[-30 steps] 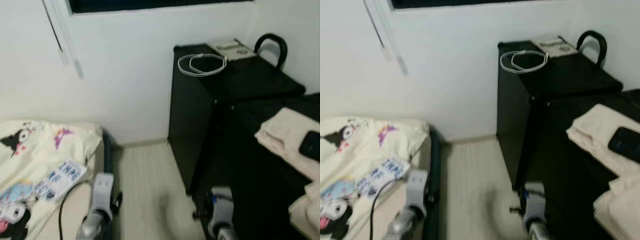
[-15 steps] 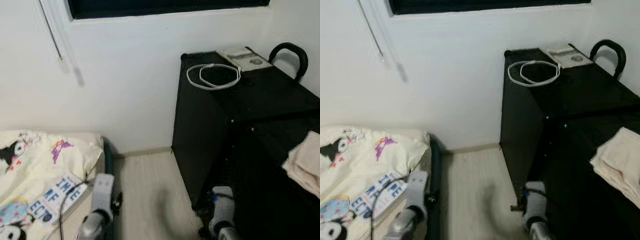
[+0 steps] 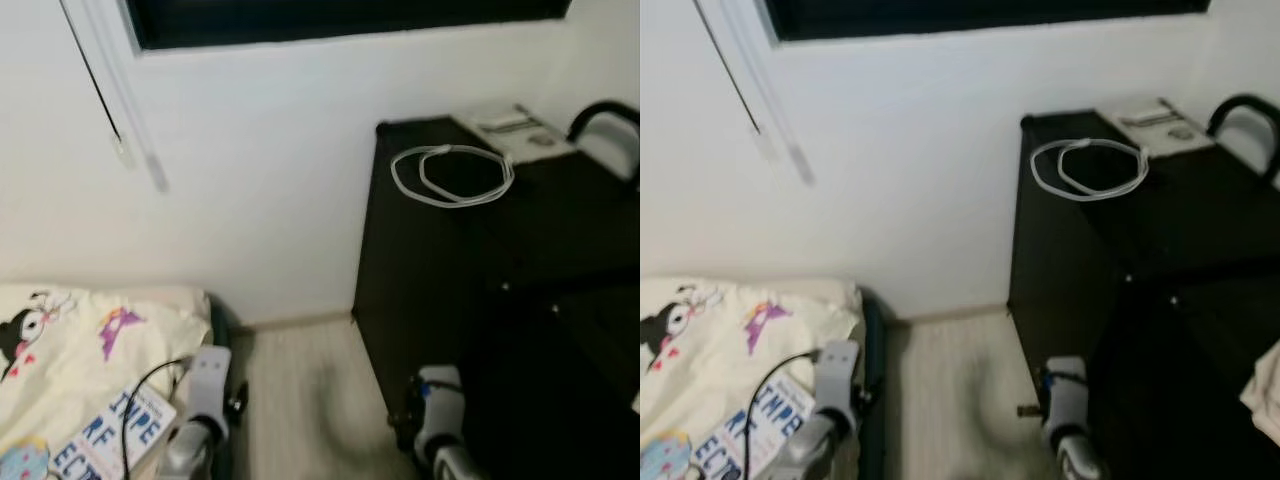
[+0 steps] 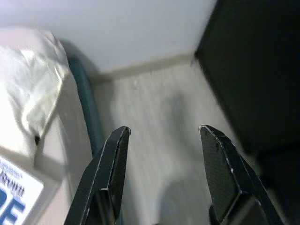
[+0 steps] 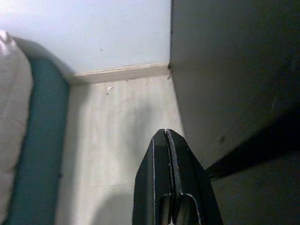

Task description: Clean up the room

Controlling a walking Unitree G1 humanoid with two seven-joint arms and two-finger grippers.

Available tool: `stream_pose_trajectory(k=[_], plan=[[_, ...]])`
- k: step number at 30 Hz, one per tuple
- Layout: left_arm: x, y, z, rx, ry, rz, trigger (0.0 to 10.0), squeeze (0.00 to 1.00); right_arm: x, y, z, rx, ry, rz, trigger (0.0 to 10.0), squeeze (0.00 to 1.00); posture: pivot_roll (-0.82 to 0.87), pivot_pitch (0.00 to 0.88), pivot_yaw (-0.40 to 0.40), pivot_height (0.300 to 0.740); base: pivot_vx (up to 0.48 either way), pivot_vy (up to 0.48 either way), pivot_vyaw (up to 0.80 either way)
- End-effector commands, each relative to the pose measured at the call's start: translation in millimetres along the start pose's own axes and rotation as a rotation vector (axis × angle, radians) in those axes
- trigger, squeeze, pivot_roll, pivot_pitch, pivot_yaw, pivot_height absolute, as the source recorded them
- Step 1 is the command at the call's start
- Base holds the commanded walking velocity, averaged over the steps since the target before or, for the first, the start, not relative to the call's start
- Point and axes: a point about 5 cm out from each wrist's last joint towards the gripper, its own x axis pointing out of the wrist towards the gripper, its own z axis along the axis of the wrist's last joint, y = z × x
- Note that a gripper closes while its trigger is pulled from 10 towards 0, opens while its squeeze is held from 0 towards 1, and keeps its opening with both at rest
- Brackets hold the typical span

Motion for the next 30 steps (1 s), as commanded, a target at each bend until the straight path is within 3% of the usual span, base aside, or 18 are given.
stream_pose_trajectory(k=[1, 9, 25, 30], plan=[[-6.3, 9.1, -12.0, 0.007, 0.049, 0.025, 10.0, 0.00, 0.1, 8.4, -3.3, 0.009, 0.017, 0.023, 10.0, 0.00, 0.01, 0.111, 0.005, 0.729, 0.315, 0.000, 0.00], [-6.6, 8.4, -12.3, 0.003, 0.048, 0.024, 10.0, 0.00, -0.5, 7.3, -4.1, 0.007, 0.020, 0.023, 10.0, 0.00, 0.01, 0.116, 0.003, 0.729, 0.303, 0.000, 0.00], [-8.6, 9.8, -15.9, 0.018, 0.059, 0.035, 10.0, 0.00, -0.7, 7.2, -5.2, 0.000, 0.029, 0.031, 10.0, 0.00, 0.02, 0.110, -0.003, 0.729, 0.000, 0.000, 0.00], [-8.5, 8.6, -16.4, 0.022, 0.062, 0.029, 10.0, 0.00, -1.2, 7.1, -6.0, 0.000, 0.031, 0.031, 10.0, 0.00, 0.01, 0.106, 0.001, 0.729, 0.000, -0.438, 0.00]])
